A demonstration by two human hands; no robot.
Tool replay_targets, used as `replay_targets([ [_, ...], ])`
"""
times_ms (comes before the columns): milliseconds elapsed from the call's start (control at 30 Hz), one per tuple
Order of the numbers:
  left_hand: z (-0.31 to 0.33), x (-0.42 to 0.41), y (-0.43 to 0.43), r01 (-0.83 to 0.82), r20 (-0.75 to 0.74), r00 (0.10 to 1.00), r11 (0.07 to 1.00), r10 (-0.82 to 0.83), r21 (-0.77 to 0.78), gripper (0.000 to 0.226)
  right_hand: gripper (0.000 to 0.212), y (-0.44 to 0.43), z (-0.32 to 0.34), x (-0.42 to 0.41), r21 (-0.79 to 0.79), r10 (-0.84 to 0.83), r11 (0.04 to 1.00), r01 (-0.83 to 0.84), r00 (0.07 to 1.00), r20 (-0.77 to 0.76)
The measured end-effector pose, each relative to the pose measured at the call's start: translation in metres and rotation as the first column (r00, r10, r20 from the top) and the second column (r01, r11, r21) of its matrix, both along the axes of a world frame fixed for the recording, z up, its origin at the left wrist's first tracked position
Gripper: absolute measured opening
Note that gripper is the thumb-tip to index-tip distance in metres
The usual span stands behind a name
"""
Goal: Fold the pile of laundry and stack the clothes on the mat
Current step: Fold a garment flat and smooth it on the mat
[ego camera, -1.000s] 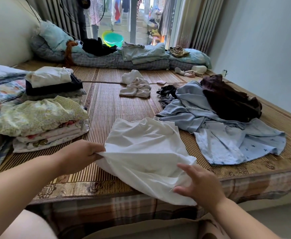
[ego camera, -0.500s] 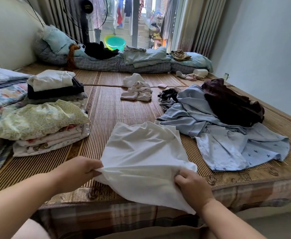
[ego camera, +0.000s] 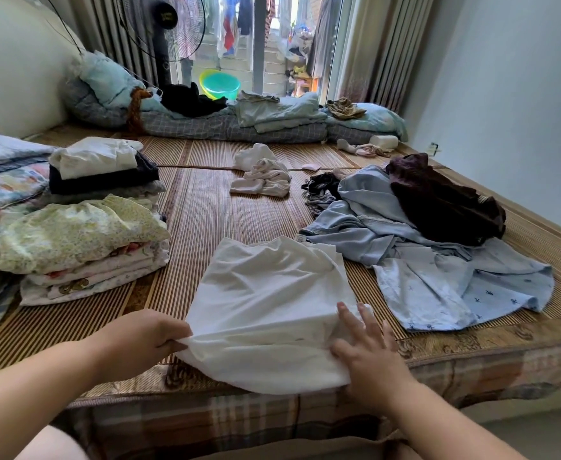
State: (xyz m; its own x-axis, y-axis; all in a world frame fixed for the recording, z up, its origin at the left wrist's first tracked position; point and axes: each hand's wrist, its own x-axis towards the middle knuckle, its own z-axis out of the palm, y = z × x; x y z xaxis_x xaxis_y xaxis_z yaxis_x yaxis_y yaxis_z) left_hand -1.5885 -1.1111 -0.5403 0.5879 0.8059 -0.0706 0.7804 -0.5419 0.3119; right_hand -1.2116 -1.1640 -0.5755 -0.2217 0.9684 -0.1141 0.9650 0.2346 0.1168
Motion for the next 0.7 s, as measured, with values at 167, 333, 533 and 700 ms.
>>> replay_targets([
  [167, 0.0, 0.001, -0.003, 0.044, -0.028, 0.999, 0.998, -0.043, 0.042, 0.009, 0.04, 0.025, 0.022, 0.015, -0.141, 0.137, 0.98, -0.143, 0.989, -0.05],
  [333, 0.004, 0.005, -0.008, 0.038, -0.072, 0.997, 0.999, -0.036, 0.03, 0.013, 0.024, 0.031, 0.024, 0.017, -0.094, 0.143, 0.983, -0.158, 0.977, -0.157],
  [533, 0.025, 0.004, -0.008, -0.023, -0.064, 0.998, 0.973, 0.008, -0.228, 0.013, 0.023, 0.018, 0.053, 0.038, -0.176, -0.049, 0.984, -0.04, 0.881, -0.47],
  [700, 0.06, 0.006, 0.02, -0.057, 0.067, 0.992, 0.846, 0.109, -0.529, 0.019, 0.032, 0.037, 0.088, 0.048, -0.309, -0.207, 0.951, 0.006, 0.754, -0.623],
])
